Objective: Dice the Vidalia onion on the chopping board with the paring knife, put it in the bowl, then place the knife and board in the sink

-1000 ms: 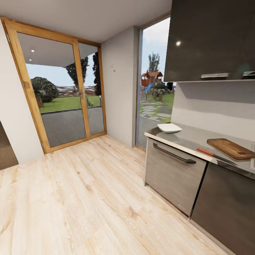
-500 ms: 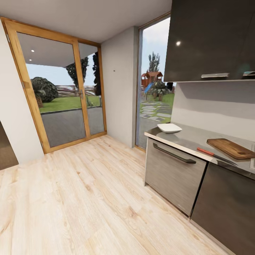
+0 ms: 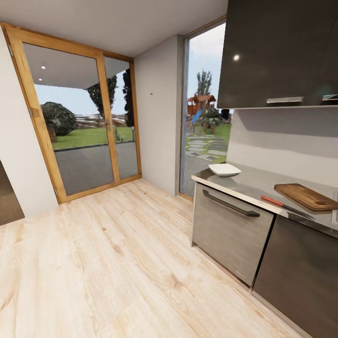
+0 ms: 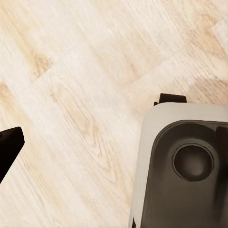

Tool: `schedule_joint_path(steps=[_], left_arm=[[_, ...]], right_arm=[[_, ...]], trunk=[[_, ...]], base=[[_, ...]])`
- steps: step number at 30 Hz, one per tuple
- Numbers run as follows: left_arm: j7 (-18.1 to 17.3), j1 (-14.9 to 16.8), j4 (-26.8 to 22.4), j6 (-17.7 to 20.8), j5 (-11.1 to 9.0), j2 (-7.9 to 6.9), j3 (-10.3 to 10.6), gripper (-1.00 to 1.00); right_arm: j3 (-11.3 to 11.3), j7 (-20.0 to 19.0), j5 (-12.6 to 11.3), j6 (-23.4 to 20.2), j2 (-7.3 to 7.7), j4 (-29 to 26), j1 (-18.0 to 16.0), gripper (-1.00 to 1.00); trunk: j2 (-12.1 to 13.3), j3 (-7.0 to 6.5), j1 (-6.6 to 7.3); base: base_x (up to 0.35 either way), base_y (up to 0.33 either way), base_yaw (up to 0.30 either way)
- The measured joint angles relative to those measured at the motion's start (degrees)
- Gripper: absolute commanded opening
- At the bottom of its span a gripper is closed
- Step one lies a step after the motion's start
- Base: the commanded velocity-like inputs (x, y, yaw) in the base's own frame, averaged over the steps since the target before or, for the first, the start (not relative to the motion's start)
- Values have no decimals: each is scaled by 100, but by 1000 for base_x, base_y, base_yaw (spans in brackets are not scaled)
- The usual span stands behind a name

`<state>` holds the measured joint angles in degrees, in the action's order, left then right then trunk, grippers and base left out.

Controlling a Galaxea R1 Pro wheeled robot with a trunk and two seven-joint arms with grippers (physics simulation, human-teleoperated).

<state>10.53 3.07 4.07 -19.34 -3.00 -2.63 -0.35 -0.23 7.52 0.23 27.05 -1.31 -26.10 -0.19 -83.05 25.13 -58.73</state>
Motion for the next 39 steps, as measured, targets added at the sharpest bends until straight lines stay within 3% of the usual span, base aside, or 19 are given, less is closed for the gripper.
schedule_joint_path(steps=[39], left_arm=[[-2,0,0,0,-2,0,0,100]], right_arm=[[3,0,0,8,-9,68,3,100]], trunk=[[0,0,0]], base=[[0,0,0]])
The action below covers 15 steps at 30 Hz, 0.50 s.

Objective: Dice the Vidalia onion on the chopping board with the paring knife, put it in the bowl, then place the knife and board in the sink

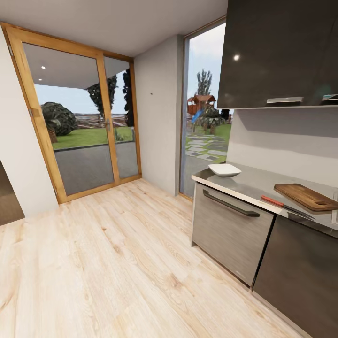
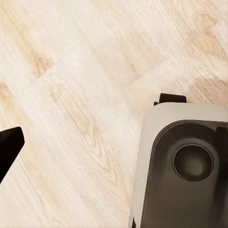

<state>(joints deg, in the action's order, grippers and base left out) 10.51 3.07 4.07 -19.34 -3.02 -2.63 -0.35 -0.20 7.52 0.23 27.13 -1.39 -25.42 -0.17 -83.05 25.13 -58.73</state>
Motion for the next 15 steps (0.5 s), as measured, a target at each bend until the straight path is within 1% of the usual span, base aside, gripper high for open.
schedule_joint_path(steps=[15], left_arm=[[0,0,0,0,0,0,0,100]], right_arm=[[5,0,0,0,0,1,-1,100]], trunk=[[0,0,0]], base=[[0,0,0]])
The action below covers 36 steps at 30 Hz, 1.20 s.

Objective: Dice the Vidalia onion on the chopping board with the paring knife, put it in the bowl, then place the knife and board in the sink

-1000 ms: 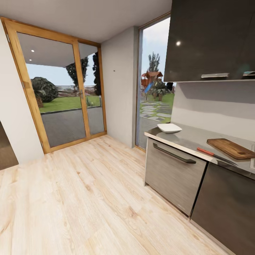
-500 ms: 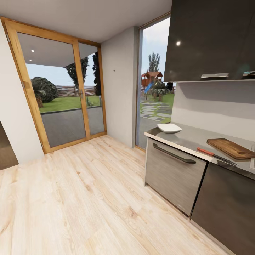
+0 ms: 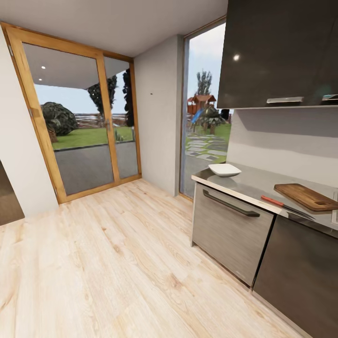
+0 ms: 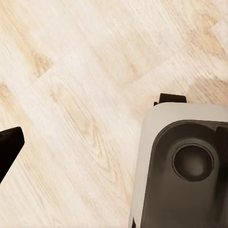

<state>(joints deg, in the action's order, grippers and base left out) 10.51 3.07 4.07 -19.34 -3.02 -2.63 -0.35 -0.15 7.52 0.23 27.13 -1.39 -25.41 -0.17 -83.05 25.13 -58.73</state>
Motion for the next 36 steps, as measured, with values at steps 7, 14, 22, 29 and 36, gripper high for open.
schedule_joint_path(steps=[7,14,22,29,36], left_arm=[[0,0,0,0,0,2,0,100],[0,0,0,0,-2,-1,0,100],[0,0,0,0,0,1,0,100],[0,0,0,0,2,0,0,100],[0,0,0,0,-1,-1,0,100]], right_arm=[[-1,0,0,0,7,-3,0,100],[0,0,0,0,8,-1,0,100],[0,0,0,0,9,1,1,100],[0,0,1,0,14,-2,0,100],[0,0,0,0,20,-2,1,100]], trunk=[[0,0,0],[0,0,0],[0,0,0],[0,0,0],[0,0,0]], base=[[0,0,0],[0,0,0],[0,0,0],[0,0,0],[0,0,0]])
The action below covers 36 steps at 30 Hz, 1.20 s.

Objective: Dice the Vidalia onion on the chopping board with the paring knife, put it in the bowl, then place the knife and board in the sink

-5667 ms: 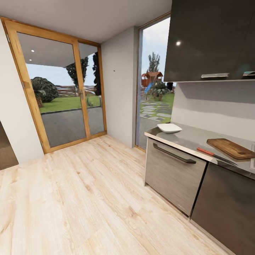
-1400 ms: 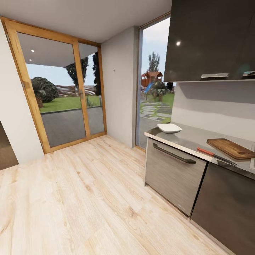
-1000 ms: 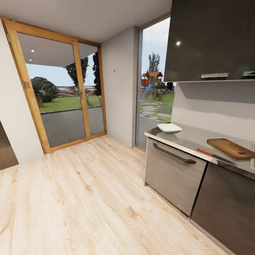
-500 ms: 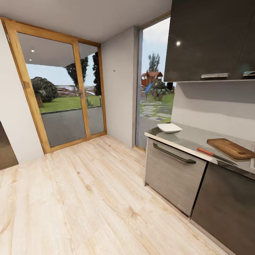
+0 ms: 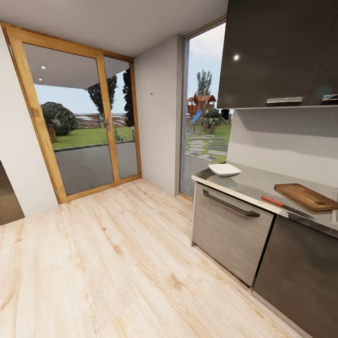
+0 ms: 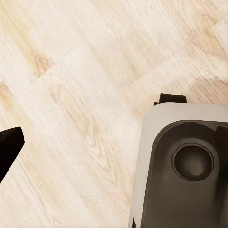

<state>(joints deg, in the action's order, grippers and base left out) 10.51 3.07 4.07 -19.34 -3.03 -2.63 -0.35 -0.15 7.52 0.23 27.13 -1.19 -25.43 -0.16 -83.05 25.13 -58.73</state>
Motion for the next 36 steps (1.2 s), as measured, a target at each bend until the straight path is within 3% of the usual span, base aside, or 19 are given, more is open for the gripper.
schedule_joint_path(steps=[36], left_arm=[[1,0,0,0,0,2,0,100]], right_arm=[[-1,7,16,17,19,-14,-2,100]], trunk=[[0,0,0]], base=[[0,0,0]])
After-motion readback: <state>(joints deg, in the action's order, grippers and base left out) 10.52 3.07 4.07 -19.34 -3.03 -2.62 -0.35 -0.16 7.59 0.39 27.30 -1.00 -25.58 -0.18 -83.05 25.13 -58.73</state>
